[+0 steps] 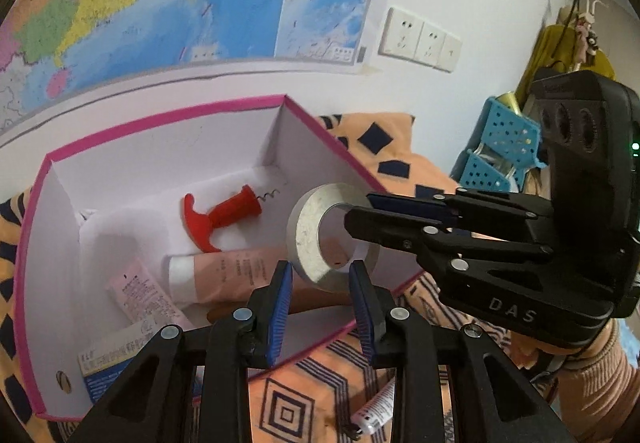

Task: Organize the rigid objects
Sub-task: 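Lower the tape roll and open the right gripper inside the box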

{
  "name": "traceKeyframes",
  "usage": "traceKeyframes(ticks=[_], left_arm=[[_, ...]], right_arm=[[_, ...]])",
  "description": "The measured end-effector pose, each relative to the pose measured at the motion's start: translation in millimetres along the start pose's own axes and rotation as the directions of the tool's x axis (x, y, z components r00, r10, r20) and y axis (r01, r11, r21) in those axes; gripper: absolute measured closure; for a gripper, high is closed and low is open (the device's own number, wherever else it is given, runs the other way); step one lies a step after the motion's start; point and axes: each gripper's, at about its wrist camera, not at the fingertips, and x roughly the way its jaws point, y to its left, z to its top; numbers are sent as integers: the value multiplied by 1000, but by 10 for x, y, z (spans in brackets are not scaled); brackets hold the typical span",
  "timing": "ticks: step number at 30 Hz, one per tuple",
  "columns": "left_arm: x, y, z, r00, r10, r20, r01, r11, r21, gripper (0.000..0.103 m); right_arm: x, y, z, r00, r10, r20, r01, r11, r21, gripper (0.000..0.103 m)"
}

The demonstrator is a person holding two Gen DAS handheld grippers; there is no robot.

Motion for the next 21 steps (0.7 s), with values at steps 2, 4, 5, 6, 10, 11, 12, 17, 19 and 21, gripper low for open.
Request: traceKeyframes(ticks=[2,4,5,6,10,11,12,17,19,21], left_arm=[[37,5,-12,1000,26,-7,-26,1000,0,74],[55,12,-16,999,40,-11,-40,999,0,74],[60,27,-16,999,53,-11,-53,999,-8,73],[58,39,-15,998,60,-10,-60,998,-12,73],[0,101,-26,996,85,8,-84,996,-32,73],[-41,108,-44,996,90,19,-89,995,-33,73],[-74,106,-60,995,91,28,-90,995,-31,73],[-294,-3,-218,994,86,75,-88,996,24,72],[-366,-63,-294,994,75,85,-80,995,53,72],[-415,-121,-375,994,64,86,-70,995,76,72]], right_arm=[[38,-6,-12,999,-28,-17,28,1000,2,84],[53,-29,-15,999,-41,-28,41,999,13,84],[50,-38,-17,998,-46,-30,47,999,18,84],[45,-39,-16,998,-53,-28,53,998,17,84],[-33,-34,-33,998,-57,-9,57,998,22,83],[-69,-23,-50,999,-51,-3,51,998,21,82],[-93,-14,-60,999,-46,1,46,999,21,81],[-306,8,-179,999,8,35,-9,999,47,76],[-401,3,-247,998,37,50,-40,997,71,74],[-458,1,-331,997,60,53,-65,993,96,72]])
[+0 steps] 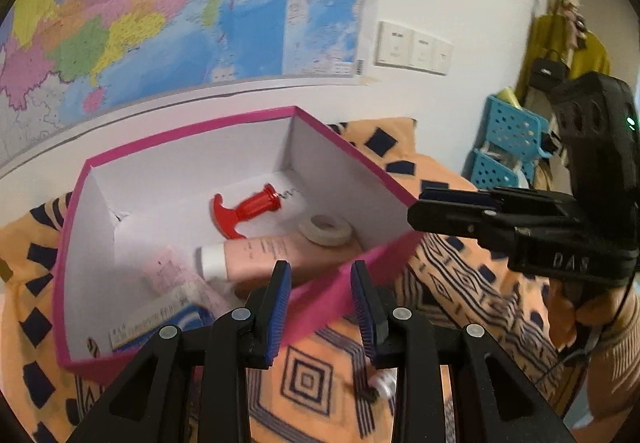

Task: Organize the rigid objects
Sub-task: 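Move the right gripper down to the small white tube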

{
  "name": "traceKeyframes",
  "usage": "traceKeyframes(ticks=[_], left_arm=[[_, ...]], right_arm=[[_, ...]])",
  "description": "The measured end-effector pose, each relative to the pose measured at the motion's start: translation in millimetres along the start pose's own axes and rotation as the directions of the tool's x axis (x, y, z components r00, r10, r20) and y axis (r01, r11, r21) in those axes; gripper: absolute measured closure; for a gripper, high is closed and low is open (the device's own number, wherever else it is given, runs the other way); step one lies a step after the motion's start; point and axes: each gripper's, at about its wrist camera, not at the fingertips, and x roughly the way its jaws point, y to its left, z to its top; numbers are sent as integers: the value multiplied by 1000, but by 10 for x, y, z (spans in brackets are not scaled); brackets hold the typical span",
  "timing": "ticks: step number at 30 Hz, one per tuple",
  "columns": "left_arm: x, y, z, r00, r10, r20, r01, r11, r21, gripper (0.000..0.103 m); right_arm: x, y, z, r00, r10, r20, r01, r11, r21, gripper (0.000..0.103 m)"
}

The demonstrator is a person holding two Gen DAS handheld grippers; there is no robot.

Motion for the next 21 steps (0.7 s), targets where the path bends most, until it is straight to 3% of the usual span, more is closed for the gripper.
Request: traceKeyframes(ticks=[3,11,21], left_arm=[[-35,-76,-126,999,-24,-21,24,999,26,72],[80,-232,-515,992,-51,-112,57,997,56,72],[200,-293,-809,979,-89,-185,85,996,-30,72]], right_arm=[[-59,-11,-157,999,32,-15,-31,999,30,72],[-44,-211,-675,994,35,-108,-18,988,153,72],[58,-374,-1117,983,58,-172,-7,960,281,71]])
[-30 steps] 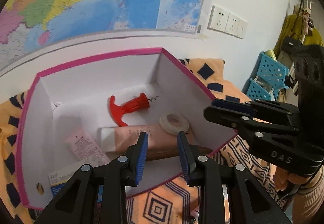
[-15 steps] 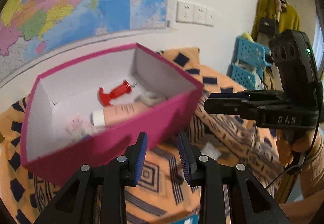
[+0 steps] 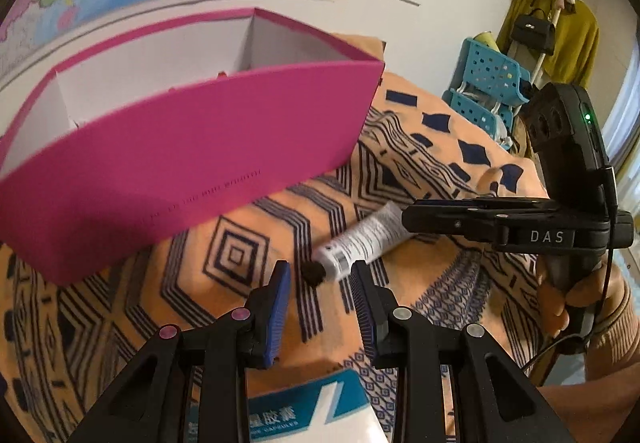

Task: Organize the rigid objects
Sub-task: 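Move the right gripper down to the small white tube, then position the right gripper fingers around the small white tube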

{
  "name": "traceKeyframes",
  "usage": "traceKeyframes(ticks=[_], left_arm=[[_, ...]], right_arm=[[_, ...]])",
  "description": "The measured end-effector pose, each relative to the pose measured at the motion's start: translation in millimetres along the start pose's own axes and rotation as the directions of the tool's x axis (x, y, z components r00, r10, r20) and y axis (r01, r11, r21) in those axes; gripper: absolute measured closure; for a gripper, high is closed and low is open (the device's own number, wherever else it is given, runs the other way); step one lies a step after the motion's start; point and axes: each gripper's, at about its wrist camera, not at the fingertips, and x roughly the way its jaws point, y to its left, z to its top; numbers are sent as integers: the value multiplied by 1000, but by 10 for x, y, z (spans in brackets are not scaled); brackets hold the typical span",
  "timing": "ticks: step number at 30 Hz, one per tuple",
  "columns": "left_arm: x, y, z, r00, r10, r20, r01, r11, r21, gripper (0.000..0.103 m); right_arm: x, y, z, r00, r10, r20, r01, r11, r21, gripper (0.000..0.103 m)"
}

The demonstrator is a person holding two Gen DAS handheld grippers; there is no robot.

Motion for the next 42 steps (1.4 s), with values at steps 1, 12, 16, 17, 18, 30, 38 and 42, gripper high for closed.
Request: traceKeyframes(ticks=[1,12,16,17,18,30,38,42], left_arm=[[7,1,-7,1000,-2,-4,2,1000,-3,72],[58,17,-30,1000,-10,-23,9,999,-38,72],[91,32,-6,1000,-14,-27,12,999,-50,72],[98,30,1,999,-17,-28,16,998,-53,72],[102,28,4,999,-19,-28,18,998,-53,72],[180,4,54,998,-25,-50,22,998,-60,72],[186,11,67,999,4,-49,-8,997,-73,72],[157,-6,85,999,13,-34,-15,997,-77,72]], right_arm=[[5,-1,-9,1000,-2,-2,2,1000,3,71],[24,-51,-10,1000,-5,9,5,1000,26,68],[25,-53,-11,1000,-3,10,3,1000,27,68],[28,-46,-13,1000,-3,10,3,1000,26,68],[34,-37,-12,1000,-3,10,3,1000,25,68],[65,-25,8,1000,16,8,-16,1000,17,65],[66,-21,10,1000,21,8,-21,1000,17,65],[66,-18,6,1000,22,8,-22,1000,17,65]])
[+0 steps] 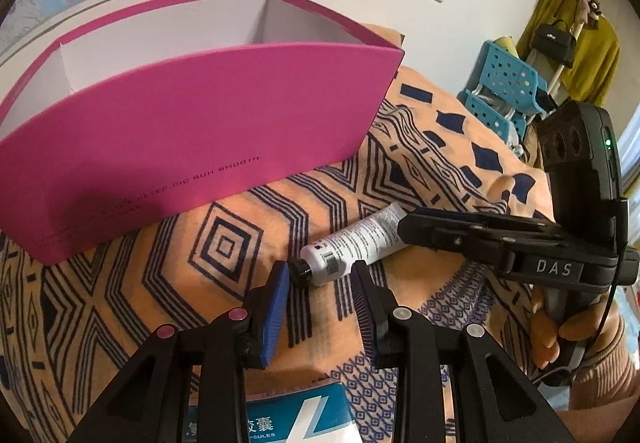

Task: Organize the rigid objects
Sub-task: 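Position the right gripper fingers around the small white tube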

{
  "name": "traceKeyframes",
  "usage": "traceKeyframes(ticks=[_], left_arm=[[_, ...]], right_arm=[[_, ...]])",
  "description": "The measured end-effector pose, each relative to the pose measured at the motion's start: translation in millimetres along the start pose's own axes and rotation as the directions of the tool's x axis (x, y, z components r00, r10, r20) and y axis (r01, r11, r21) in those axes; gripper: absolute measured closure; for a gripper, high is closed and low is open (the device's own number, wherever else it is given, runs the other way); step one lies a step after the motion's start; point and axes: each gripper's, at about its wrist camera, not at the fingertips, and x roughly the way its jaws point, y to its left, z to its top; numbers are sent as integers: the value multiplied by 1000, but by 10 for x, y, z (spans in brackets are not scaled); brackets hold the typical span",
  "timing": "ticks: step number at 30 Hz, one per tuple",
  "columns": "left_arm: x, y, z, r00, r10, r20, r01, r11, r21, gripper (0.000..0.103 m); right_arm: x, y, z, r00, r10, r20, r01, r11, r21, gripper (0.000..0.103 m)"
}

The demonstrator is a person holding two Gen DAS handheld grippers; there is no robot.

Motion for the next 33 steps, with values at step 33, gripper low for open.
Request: traceKeyframes(ticks=[33], left_arm=[[-71,23,-32,1000,-27,-3,27,999,-20,72]], right_arm=[[-37,95,-11,1000,5,7,-5,999,-33,58]])
